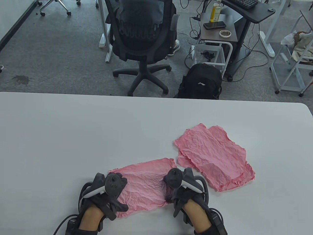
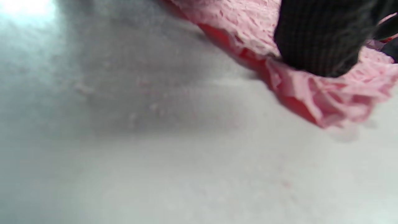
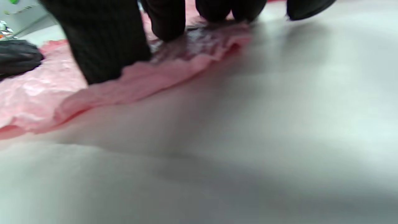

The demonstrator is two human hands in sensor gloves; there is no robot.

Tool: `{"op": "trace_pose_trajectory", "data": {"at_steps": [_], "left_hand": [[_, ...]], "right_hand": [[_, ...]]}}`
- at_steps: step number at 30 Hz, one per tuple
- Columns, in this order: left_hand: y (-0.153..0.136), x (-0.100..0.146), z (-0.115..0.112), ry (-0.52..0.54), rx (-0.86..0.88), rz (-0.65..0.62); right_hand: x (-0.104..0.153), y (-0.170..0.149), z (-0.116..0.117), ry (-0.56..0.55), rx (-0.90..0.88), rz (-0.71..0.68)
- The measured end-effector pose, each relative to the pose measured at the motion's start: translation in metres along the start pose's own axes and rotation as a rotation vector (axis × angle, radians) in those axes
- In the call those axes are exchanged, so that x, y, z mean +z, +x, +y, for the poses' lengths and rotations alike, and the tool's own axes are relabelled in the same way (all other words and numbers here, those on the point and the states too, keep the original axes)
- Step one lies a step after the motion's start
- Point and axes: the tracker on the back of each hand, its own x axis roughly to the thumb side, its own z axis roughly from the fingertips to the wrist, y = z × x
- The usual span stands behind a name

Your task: Flatten crumpled papers and stack

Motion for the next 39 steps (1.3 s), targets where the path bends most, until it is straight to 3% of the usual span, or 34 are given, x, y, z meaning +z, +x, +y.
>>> {"op": "trace_pose_trajectory", "data": {"at_steps": [4,6,7,9,11,13,14,16,17,19,22,26,29,31,33,35,36,37,39], "left_hand": [[0.0,-0.001,-0.001,-0.012,-0.004,-0.023],[0.001,0.0,-0.002,-0.018,0.009,-0.041],[0.002,-0.001,-0.002,-0.023,0.008,-0.057],[0.006,-0.001,-0.002,-0.033,-0.001,-0.082],[0.009,-0.001,-0.004,-0.04,-0.009,-0.1],[0.011,-0.001,-0.005,-0.045,-0.005,-0.11],[0.01,-0.001,-0.004,-0.045,-0.007,-0.116],[0.009,0.0,-0.003,-0.039,-0.022,-0.113],[0.009,0.0,-0.003,-0.039,-0.018,-0.108],[0.009,-0.001,-0.004,-0.04,-0.015,-0.108],[0.01,-0.001,-0.003,-0.038,-0.023,-0.103],[0.008,0.0,-0.002,-0.03,-0.016,-0.075],[0.002,0.001,-0.001,-0.026,0.001,-0.061],[0.001,0.001,-0.002,-0.03,0.011,-0.068],[0.001,0.001,-0.001,-0.029,0.004,-0.067],[0.0,0.002,-0.002,-0.026,0.004,-0.057],[-0.001,0.002,-0.002,-0.027,0.015,-0.06],[0.0,0.002,-0.002,-0.028,0.015,-0.058],[0.0,0.002,-0.002,-0.028,0.012,-0.057]], "right_hand": [[0.003,-0.004,-0.005,-0.073,0.006,0.0],[0.008,0.002,-0.011,-0.225,0.019,-0.09],[0.011,0.014,-0.016,-0.329,-0.037,-0.232],[0.01,0.036,-0.012,-0.327,-0.072,-0.372],[0.003,0.055,0.001,-0.224,-0.019,-0.414],[-0.009,0.061,0.013,-0.077,0.046,-0.325],[-0.014,0.054,0.014,-0.062,0.081,-0.245],[-0.021,0.034,0.003,-0.128,-0.034,-0.211],[-0.02,0.025,0.001,-0.127,-0.067,-0.133],[-0.019,0.005,-0.002,-0.111,-0.156,-0.133],[-0.016,-0.005,-0.005,-0.129,-0.146,-0.082],[-0.002,0.016,-0.007,-0.264,-0.054,-0.217],[0.017,0.066,-0.001,-0.335,0.003,-0.46],[0.017,0.096,0.013,-0.246,0.081,-0.524],[0.009,0.107,0.028,-0.124,0.143,-0.471],[0.001,0.094,0.03,0.04,0.16,-0.36],[-0.001,0.082,0.025,-0.006,0.053,-0.344],[-0.001,0.064,0.019,-0.036,-0.005,-0.216],[0.0,0.033,0.012,0.038,-0.09,-0.155]]}}
